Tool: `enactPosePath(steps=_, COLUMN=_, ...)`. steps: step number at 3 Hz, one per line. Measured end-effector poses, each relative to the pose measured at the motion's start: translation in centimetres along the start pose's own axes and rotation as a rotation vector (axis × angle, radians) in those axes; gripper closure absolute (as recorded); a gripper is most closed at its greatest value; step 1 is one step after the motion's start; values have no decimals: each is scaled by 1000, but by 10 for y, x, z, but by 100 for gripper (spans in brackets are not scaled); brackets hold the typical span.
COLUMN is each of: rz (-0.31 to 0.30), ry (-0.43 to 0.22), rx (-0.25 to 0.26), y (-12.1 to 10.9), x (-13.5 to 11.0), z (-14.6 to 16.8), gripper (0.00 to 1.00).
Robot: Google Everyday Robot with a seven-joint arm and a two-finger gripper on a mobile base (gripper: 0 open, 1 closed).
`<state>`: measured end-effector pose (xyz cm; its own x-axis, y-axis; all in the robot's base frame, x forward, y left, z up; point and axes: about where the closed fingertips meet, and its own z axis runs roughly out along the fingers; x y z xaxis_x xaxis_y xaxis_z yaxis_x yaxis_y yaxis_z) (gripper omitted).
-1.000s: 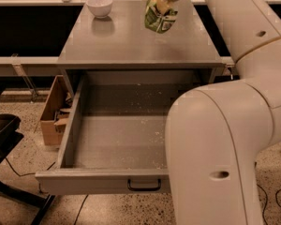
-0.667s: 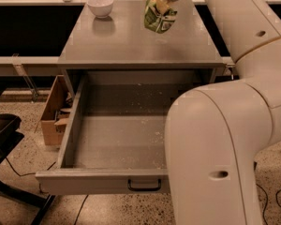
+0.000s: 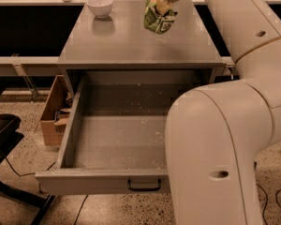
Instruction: Pick green jalapeno chip bag from top drawer and place on counter
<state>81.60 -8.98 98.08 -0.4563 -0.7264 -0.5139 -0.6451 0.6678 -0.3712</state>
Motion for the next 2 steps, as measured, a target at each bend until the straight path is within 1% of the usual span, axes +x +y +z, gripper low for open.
enactPosePath(steps=1, rz=0, ry=0, rx=0, y=0, x=0, z=0, gripper=12)
enactPosePath(steps=2, rz=0, ry=0, rx=0, y=0, x=0, z=0, gripper=0)
